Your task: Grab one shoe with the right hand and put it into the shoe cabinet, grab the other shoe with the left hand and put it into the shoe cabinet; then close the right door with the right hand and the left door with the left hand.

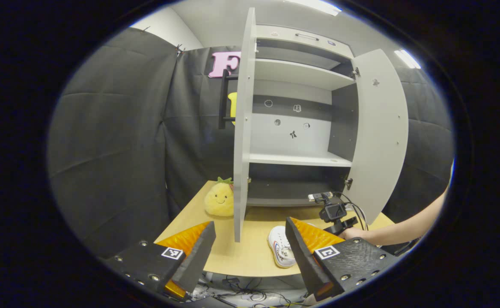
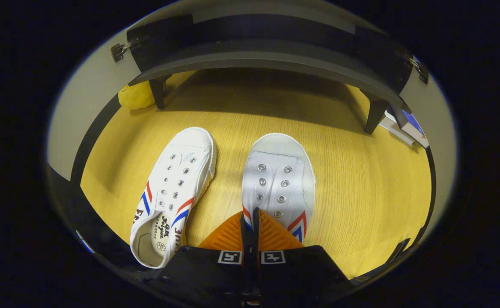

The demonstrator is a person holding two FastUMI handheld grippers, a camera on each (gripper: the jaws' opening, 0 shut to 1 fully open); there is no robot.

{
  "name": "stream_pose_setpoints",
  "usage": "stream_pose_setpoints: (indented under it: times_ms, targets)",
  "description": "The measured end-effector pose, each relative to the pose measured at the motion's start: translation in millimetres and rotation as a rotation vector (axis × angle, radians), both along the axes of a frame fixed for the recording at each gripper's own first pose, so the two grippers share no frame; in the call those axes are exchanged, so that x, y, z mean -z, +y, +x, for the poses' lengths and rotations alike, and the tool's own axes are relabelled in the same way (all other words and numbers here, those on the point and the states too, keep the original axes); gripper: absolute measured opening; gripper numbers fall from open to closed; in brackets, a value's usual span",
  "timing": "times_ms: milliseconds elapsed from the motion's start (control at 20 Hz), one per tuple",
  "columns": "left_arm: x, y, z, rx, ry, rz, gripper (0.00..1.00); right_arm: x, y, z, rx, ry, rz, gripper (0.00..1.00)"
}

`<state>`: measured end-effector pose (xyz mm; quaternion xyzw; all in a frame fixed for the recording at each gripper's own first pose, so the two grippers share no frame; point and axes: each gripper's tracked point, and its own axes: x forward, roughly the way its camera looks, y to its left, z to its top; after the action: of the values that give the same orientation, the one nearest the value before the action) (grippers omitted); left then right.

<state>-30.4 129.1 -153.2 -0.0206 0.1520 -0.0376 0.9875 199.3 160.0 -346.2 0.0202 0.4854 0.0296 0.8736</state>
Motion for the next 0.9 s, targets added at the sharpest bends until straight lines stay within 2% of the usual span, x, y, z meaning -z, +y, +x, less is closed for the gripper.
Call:
stream_pose_setpoints:
  times_ms: [250,400,650,900]
  targets:
    - [-16,11,3,-0.004,-0.046,-0.011,0.95,-26,-15,-5,0.050,-0.062,-0.002,0.02]
    - [-12,-6,6,0.083,-0.051,0.013,0.95,-55,-21,-2,0.115,-0.100,0.093,0.02]
    - [-24,-26,13,0.180,-0.116,0.143,0.95,-141,-40,-4,0.165,-0.304,0.098,0.02]
    - [-25,-50,22,0.276,-0.147,0.174,0.94,-220,-45,-17,0.198,-0.462,0.170,0.01]
